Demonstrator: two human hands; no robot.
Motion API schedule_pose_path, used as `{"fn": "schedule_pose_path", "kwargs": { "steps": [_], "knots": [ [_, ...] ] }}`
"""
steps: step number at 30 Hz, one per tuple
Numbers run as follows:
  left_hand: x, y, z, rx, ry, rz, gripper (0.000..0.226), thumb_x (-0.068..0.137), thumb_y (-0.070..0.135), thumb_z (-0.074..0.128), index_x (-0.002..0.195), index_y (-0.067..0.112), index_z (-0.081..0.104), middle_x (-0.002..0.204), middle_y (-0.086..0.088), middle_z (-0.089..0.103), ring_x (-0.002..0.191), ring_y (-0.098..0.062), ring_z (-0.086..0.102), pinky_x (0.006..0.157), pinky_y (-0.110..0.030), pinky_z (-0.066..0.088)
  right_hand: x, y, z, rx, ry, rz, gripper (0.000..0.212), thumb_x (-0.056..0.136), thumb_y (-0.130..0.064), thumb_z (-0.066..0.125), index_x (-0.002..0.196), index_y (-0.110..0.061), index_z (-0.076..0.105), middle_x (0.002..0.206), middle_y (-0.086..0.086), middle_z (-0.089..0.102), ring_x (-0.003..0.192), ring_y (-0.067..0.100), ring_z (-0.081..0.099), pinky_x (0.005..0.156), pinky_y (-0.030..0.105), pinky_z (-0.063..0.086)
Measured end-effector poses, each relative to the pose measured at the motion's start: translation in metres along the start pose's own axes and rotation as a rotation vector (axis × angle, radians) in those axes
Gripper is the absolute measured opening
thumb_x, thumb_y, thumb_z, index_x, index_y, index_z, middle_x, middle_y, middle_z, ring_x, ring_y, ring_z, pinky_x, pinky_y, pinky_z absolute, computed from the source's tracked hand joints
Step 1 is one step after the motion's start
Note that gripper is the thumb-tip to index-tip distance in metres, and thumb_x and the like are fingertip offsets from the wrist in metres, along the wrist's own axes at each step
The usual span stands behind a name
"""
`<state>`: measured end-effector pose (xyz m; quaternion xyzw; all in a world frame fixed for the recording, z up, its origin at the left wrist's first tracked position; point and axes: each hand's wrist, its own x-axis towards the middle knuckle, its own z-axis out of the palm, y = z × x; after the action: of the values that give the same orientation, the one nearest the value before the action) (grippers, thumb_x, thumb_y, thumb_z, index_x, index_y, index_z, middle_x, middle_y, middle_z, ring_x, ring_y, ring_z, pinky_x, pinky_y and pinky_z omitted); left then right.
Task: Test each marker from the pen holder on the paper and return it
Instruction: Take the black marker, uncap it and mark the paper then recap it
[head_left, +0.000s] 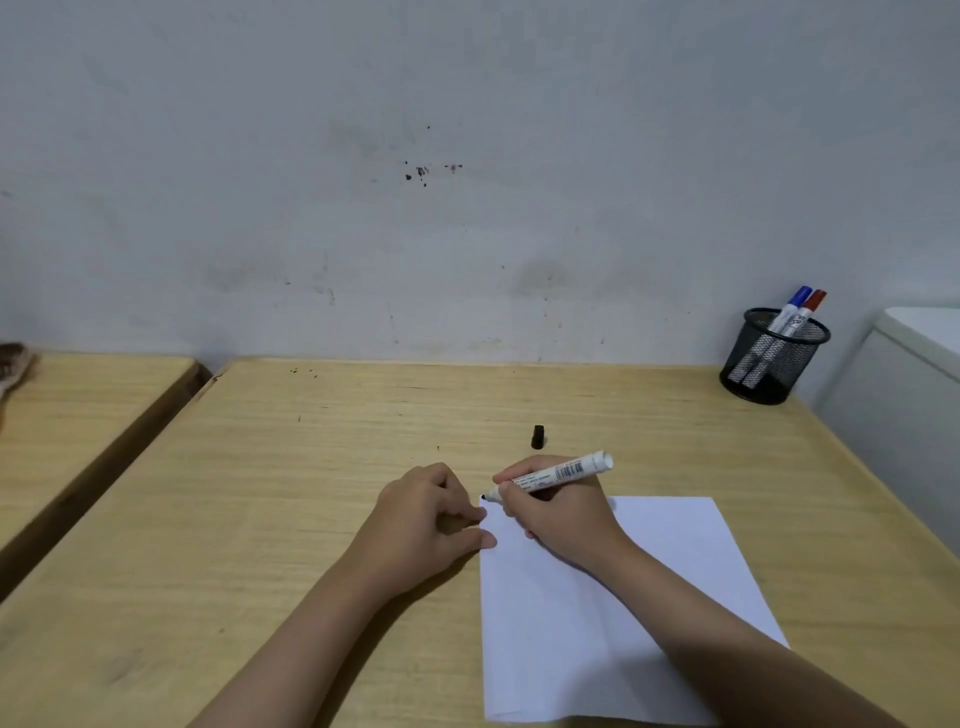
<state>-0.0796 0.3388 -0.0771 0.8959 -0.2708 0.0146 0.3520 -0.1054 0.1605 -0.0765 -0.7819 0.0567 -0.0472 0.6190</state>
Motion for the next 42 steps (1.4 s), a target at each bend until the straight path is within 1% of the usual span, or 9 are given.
{"fn": "schedule_pose_path", "kwargs": {
  "steps": [4, 9, 19, 24, 30, 32, 34, 38, 42],
  "knots": [
    [0.000, 0.000, 0.000, -0.006, -0.002, -0.001, 0.025, 0.066, 0.041, 0.078, 0.085, 0.026, 0.076, 0.082, 0.012, 0.059, 0.082, -0.006, 0.058, 0.075, -0.028, 0.050, 0.001, 0.000, 0.001, -0.019, -0.006, 0.011, 0.006, 0.076, -0.015, 0.068, 0.077, -0.018, 0.073, 0.065, -0.003, 0.068, 0.047, 0.003, 0.056, 0.047, 0.020, 0.043],
    [0.001, 0.002, 0.000, -0.013, 0.004, 0.009, 0.020, 0.066, 0.036, 0.080, 0.082, 0.024, 0.076, 0.077, 0.013, 0.060, 0.077, -0.003, 0.059, 0.070, -0.021, 0.047, -0.001, -0.003, 0.002, -0.045, -0.015, 0.007, 0.007, 0.075, -0.013, 0.067, 0.076, -0.016, 0.073, 0.057, -0.009, 0.063, 0.047, 0.002, 0.054, 0.045, 0.018, 0.042],
    [0.003, 0.001, 0.002, -0.053, 0.012, -0.016, 0.016, 0.063, 0.033, 0.082, 0.076, 0.024, 0.076, 0.076, 0.012, 0.062, 0.074, -0.005, 0.061, 0.070, -0.026, 0.051, 0.003, -0.001, 0.000, -0.069, -0.053, -0.013, 0.009, 0.072, -0.011, 0.064, 0.066, -0.015, 0.070, 0.056, -0.001, 0.061, 0.050, 0.010, 0.051, 0.047, 0.024, 0.041],
    [0.003, -0.003, 0.004, -0.082, -0.005, -0.035, 0.014, 0.063, 0.033, 0.082, 0.072, 0.025, 0.074, 0.079, 0.008, 0.065, 0.076, -0.007, 0.063, 0.073, -0.031, 0.053, 0.003, 0.001, -0.003, 0.192, 0.053, -0.018, 0.013, 0.081, -0.006, 0.064, 0.075, -0.015, 0.071, 0.058, 0.003, 0.064, 0.047, 0.014, 0.054, 0.048, 0.027, 0.049],
    [0.017, 0.004, 0.001, -0.098, -0.015, -0.067, 0.019, 0.069, 0.036, 0.073, 0.058, 0.025, 0.061, 0.076, 0.005, 0.064, 0.073, -0.010, 0.061, 0.068, -0.031, 0.052, -0.003, -0.006, -0.006, 0.303, 0.271, -0.125, 0.009, 0.083, -0.005, 0.064, 0.087, -0.012, 0.068, 0.064, 0.004, 0.066, 0.050, 0.016, 0.058, 0.051, 0.031, 0.054],
    [0.031, 0.013, 0.002, -0.063, 0.039, -0.037, 0.013, 0.073, 0.027, 0.068, 0.065, 0.022, 0.059, 0.078, 0.005, 0.060, 0.076, -0.009, 0.058, 0.068, -0.030, 0.050, -0.003, -0.009, -0.009, 0.337, 0.354, -0.161, 0.006, 0.083, -0.003, 0.063, 0.088, -0.007, 0.064, 0.066, 0.006, 0.066, 0.045, 0.012, 0.056, 0.049, 0.032, 0.052],
    [0.046, 0.022, 0.007, -0.084, 0.081, -0.027, 0.008, 0.078, 0.025, 0.066, 0.081, 0.019, 0.060, 0.088, 0.005, 0.060, 0.082, -0.009, 0.057, 0.071, -0.027, 0.048, 0.000, -0.011, -0.015, 0.378, 0.428, -0.168, 0.005, 0.083, -0.002, 0.063, 0.087, -0.004, 0.064, 0.065, 0.003, 0.067, 0.044, 0.012, 0.056, 0.052, 0.036, 0.052],
    [0.078, 0.030, 0.024, -0.034, 0.003, 0.038, 0.034, 0.083, 0.020, 0.060, 0.116, 0.026, 0.055, 0.115, 0.005, 0.057, 0.096, -0.013, 0.056, 0.085, -0.031, 0.049, 0.005, -0.016, -0.027, 0.432, 0.501, -0.174, 0.005, 0.083, -0.003, 0.063, 0.086, -0.006, 0.065, 0.061, 0.000, 0.068, 0.046, 0.013, 0.057, 0.058, 0.039, 0.053],
    [0.105, 0.035, 0.035, 0.134, -0.084, 0.027, 0.032, 0.082, 0.010, 0.055, 0.111, 0.021, 0.063, 0.110, -0.004, 0.059, 0.098, -0.020, 0.058, 0.084, -0.033, 0.049, 0.010, -0.027, -0.037, 0.477, 0.533, -0.198, 0.004, 0.083, -0.002, 0.062, 0.085, -0.005, 0.064, 0.065, 0.006, 0.066, 0.045, 0.012, 0.056, 0.057, 0.036, 0.051]
  ]
}}
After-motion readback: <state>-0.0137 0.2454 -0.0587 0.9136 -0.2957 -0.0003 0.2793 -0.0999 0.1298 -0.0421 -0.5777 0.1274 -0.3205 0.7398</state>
